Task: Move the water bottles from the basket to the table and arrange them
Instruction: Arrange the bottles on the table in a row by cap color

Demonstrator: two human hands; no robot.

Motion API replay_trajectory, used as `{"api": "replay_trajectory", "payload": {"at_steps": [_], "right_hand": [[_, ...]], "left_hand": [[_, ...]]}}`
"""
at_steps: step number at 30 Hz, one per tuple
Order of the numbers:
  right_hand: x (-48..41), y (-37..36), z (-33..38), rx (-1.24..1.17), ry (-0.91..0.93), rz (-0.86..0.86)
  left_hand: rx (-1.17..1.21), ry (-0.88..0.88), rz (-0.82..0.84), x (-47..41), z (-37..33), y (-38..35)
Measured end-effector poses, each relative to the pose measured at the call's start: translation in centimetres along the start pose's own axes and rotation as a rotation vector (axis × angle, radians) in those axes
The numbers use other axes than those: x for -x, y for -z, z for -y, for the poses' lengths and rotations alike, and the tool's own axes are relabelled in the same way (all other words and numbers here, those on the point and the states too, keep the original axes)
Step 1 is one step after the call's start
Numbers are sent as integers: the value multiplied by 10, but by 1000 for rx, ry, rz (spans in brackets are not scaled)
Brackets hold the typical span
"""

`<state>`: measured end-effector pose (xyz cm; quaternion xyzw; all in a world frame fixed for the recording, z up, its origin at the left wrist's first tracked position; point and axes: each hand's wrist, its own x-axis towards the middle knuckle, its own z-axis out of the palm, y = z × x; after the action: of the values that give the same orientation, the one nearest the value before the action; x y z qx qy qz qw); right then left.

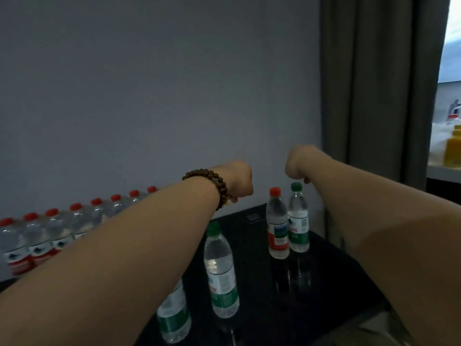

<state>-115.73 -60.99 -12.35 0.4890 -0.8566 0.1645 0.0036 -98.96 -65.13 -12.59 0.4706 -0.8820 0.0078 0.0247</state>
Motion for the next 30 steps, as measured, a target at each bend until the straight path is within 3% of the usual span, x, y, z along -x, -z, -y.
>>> {"api": "replay_trajectory", "payload": {"at_steps": [6,14,22,30], "right_hand": [[-59,-41,-39,121,18,44],[-92,-78,-50,40,26,48],[-84,-89,-29,27,79,153],[-70,-97,33,3,241,163]], "left_hand": [[-134,-136,-22,-64,-46,-30],[-210,-115,65,-113,-75,-62],[-204,-30,160,-110,-47,-56],[-28,42,255,-91,22,-39]]}}
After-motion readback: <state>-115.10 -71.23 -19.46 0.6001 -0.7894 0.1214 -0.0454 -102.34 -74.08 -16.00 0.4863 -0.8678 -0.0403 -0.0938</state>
